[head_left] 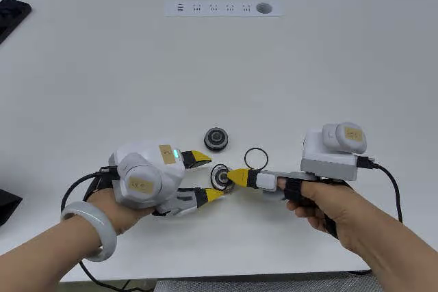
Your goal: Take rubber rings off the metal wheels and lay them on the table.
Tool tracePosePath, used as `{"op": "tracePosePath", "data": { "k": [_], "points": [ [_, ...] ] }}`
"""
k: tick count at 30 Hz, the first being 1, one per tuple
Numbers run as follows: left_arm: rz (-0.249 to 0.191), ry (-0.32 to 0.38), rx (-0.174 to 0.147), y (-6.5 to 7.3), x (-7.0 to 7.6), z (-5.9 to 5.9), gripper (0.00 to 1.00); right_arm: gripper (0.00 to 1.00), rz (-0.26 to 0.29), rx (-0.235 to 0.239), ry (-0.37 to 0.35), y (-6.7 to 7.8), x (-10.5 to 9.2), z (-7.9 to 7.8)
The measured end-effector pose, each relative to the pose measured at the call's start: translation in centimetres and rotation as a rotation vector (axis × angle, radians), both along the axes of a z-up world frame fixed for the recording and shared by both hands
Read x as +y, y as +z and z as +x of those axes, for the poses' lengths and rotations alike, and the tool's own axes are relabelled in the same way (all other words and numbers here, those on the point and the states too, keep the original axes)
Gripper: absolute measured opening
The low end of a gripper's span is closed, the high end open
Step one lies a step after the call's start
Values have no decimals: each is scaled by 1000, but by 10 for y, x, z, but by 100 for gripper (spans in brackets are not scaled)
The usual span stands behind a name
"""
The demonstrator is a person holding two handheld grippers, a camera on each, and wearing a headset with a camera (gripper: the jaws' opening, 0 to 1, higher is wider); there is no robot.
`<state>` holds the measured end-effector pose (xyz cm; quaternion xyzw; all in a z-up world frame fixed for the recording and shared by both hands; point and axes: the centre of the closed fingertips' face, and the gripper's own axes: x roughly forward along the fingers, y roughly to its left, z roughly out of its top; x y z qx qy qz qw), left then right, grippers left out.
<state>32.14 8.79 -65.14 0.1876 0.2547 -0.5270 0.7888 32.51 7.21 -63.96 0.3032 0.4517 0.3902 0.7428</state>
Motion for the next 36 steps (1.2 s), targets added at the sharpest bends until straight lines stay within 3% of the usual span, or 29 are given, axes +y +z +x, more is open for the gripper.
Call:
{"op": "tracePosePath", "data": {
  "k": [17,29,36],
  "points": [
    [-26,46,8,1,10,3,48,2,34,-2,-21,10,-3,1],
    [-38,76,19,0,17,3,55,2,45,-12,-103,15,-25,19],
    [-39,94,23,-1,22,4,59,2,33,-7,-156,11,-40,28]
  ]
}}
